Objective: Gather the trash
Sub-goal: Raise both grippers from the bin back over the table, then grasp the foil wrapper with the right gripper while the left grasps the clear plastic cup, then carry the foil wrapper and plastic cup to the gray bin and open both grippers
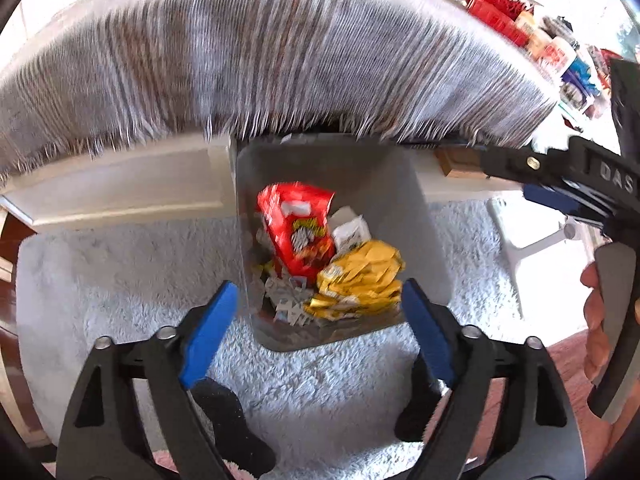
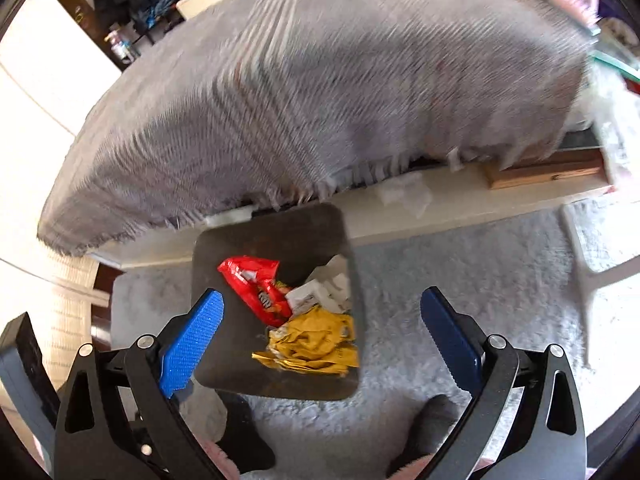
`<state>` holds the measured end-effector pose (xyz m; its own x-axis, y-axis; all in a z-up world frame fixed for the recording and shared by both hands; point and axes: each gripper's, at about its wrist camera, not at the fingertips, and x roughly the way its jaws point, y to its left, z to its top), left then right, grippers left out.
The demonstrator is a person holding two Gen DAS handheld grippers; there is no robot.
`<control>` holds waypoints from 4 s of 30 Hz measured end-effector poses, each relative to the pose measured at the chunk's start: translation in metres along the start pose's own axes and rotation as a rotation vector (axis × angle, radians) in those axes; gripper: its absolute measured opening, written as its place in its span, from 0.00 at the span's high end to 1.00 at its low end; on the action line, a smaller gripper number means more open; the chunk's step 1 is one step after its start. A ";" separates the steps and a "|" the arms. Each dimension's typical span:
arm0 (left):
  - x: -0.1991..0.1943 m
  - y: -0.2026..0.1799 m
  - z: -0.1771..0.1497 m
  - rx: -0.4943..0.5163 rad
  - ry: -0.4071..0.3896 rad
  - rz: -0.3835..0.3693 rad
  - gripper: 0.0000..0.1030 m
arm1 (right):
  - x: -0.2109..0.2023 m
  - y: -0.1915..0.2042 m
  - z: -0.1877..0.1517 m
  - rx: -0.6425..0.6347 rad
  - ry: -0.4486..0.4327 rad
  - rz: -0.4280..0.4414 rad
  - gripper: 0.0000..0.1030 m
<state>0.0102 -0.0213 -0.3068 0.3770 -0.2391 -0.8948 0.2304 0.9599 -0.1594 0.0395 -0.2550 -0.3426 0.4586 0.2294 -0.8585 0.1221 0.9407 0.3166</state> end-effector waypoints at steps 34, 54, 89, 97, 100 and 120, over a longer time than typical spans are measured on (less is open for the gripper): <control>0.049 -0.066 0.386 0.138 -0.200 -0.006 0.08 | 0.007 -0.046 0.361 0.092 -0.211 -0.043 0.12; 0.137 -0.101 0.462 0.249 -0.150 0.021 0.09 | 0.088 -0.077 0.416 0.151 -0.091 -0.030 0.55; -0.070 -0.075 0.235 0.174 -0.235 -0.105 0.78 | -0.078 0.015 0.213 -0.065 -0.172 -0.044 0.62; -0.100 -0.054 0.118 0.136 -0.265 -0.053 0.78 | -0.102 0.042 0.102 -0.144 -0.191 -0.043 0.62; -0.094 -0.045 0.085 0.115 -0.248 -0.042 0.78 | -0.092 0.040 0.069 -0.136 -0.172 -0.025 0.62; 0.061 -0.002 0.014 0.009 -0.001 -0.007 0.78 | 0.047 0.022 -0.006 -0.106 0.021 -0.026 0.62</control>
<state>0.0455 -0.0398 -0.3548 0.3761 -0.2456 -0.8934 0.2407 0.9570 -0.1618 0.0583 -0.2218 -0.3788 0.4376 0.2092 -0.8745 0.0393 0.9672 0.2511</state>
